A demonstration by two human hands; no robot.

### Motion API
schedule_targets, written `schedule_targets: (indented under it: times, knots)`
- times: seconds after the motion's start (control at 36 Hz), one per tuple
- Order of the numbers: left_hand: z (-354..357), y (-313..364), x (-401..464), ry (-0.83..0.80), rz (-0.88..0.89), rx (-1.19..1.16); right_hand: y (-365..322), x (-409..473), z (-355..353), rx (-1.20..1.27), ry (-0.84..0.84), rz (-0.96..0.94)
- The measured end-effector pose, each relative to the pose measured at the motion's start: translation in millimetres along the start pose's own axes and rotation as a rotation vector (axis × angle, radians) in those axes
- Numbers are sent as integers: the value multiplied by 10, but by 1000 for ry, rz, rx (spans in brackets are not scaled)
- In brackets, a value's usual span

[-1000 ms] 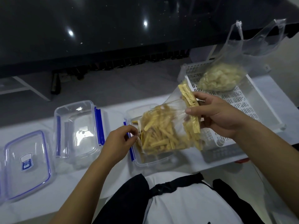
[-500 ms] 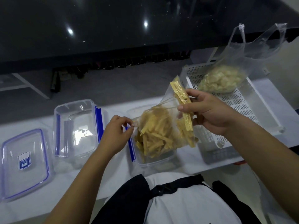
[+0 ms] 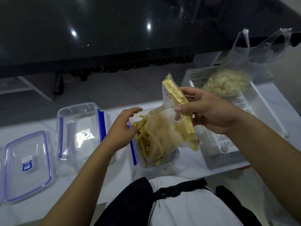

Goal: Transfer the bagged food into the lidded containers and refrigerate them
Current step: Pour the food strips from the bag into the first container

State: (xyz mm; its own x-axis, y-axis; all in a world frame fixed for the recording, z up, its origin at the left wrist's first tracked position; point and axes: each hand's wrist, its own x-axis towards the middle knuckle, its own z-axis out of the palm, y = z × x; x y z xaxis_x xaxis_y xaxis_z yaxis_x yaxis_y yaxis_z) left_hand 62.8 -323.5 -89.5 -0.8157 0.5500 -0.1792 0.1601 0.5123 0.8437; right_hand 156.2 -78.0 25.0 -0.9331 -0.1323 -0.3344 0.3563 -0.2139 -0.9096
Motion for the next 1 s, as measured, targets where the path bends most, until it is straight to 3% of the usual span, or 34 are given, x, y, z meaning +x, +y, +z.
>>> schedule_targets:
  times: [0.11,0.19,0.39,0.61,0.75,1.0]
  knots:
    - [-130,139,19,-401,50,-85,-28,50,30,1,-14,24]
    - [-84,268,35,-476,75,-96,-44,71,29,20,-1,31]
    - [169,470,2,-433,170,-43,-74,62,11,3,-35,15]
    - [425,521,-44,-258,137,-59,-71,23,-18,41,-8,10]
    - [410,479,-75,-177,135,61,-46,-12,-47,39,39,8]
    - [231,486,-106,-135,109,-117,-30,-58,-136,30,87,8]
